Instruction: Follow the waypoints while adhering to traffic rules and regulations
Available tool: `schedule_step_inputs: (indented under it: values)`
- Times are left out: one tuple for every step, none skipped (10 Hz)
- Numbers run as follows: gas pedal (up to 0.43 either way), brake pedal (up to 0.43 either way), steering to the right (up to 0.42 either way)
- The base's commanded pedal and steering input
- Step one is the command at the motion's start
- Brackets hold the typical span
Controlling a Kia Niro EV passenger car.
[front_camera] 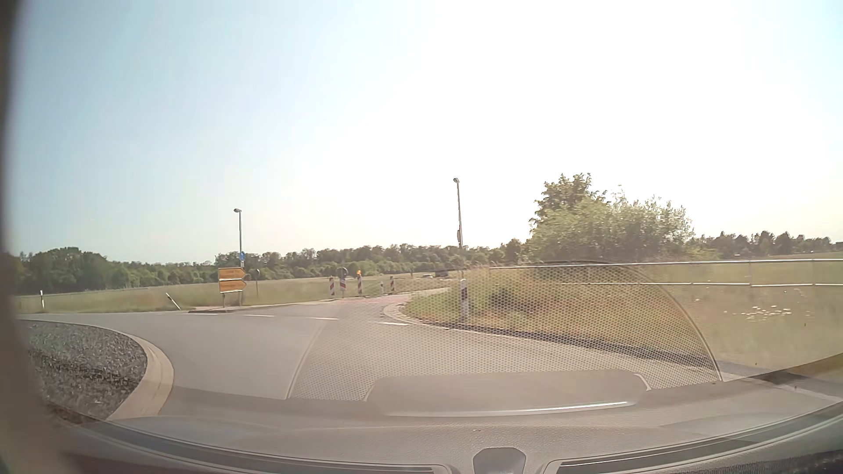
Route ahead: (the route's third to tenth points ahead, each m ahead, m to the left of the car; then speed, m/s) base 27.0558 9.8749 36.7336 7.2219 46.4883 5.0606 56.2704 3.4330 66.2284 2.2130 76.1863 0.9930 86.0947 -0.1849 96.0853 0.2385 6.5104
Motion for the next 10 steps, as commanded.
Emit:
schedule_step_inputs:
  values:
    - [0.169,0.006,-0.245]
    - [0.169,0.006,-0.239]
    - [0.169,0.006,-0.232]
    - [0.169,0.006,-0.226]
    - [0.169,0.006,-0.214]
    - [0.169,0.006,-0.198]
    - [0.169,0.006,-0.178]
    - [0.177,0.006,-0.157]
    - [0.177,0.006,-0.131]
    - [0.177,0.006,-0.098]
